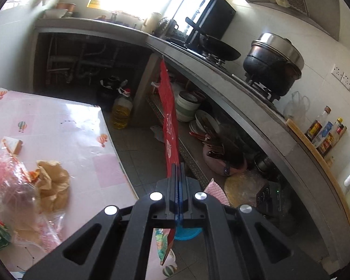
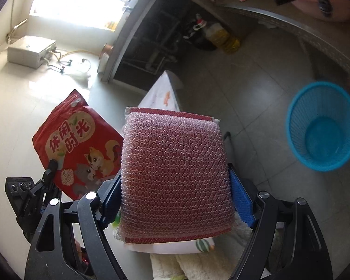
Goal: Collect trash
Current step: 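Carry the sponge and red bag over the blue basket and open both grippers, then grasp the red bag at the basket rim with the right gripper and drop it inside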
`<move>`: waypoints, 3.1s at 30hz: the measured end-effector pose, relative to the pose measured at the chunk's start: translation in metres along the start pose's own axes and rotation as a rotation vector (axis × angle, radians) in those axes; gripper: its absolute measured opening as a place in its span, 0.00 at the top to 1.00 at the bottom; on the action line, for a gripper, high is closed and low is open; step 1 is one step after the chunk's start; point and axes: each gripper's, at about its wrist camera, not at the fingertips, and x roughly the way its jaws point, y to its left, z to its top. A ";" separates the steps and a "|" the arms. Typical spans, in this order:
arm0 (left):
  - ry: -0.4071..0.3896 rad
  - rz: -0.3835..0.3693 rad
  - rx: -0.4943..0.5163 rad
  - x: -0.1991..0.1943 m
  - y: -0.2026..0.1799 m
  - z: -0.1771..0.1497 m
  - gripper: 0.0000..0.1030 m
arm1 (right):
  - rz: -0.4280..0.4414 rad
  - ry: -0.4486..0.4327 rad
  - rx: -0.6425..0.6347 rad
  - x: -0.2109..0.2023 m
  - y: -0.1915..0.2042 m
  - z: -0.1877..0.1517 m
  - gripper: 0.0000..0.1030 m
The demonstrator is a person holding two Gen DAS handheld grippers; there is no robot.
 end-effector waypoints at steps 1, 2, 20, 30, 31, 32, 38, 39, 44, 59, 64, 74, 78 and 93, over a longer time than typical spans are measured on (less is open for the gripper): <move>0.013 -0.015 0.003 0.009 -0.007 -0.002 1.00 | -0.009 -0.008 0.019 -0.008 -0.010 -0.002 0.26; 0.026 -0.026 0.006 0.018 -0.013 -0.003 1.00 | -0.018 -0.019 0.038 -0.017 -0.018 -0.005 0.26; 0.443 -0.004 0.108 0.252 -0.090 -0.066 1.00 | -0.187 -0.066 0.409 -0.012 -0.187 0.006 0.26; 0.511 0.160 0.079 0.325 -0.072 -0.076 0.54 | -0.286 -0.047 0.447 0.051 -0.245 0.050 0.12; 0.500 0.154 0.080 0.320 -0.070 -0.075 0.51 | -0.288 -0.048 0.467 0.053 -0.249 0.048 0.12; 0.489 0.157 0.088 0.314 -0.069 -0.073 0.49 | -0.281 -0.052 0.483 0.052 -0.251 0.045 0.12; 0.400 0.158 0.103 0.269 -0.061 -0.054 0.42 | -0.262 -0.077 0.446 0.044 -0.251 0.026 0.12; 0.381 0.150 0.104 0.260 -0.061 -0.051 0.40 | -0.263 -0.082 0.442 0.044 -0.251 0.025 0.12; 0.288 0.115 0.119 0.212 -0.062 -0.041 0.33 | -0.262 -0.124 0.390 0.020 -0.234 0.010 0.12; 0.097 0.110 0.080 0.063 -0.012 -0.060 0.20 | -0.512 -0.107 0.109 0.017 -0.180 0.002 0.17; 0.061 0.122 0.077 0.024 0.008 -0.066 0.20 | -0.691 0.003 0.124 0.069 -0.234 0.033 0.37; 0.040 0.179 0.064 -0.012 0.052 -0.072 0.18 | -0.913 0.197 0.120 0.160 -0.324 0.065 0.59; 0.063 0.203 0.022 -0.009 0.071 -0.071 0.18 | -0.965 0.280 0.126 0.179 -0.349 0.066 0.85; 0.087 0.233 0.000 0.000 0.093 -0.065 0.18 | -1.304 0.415 -0.242 0.211 -0.356 0.073 0.99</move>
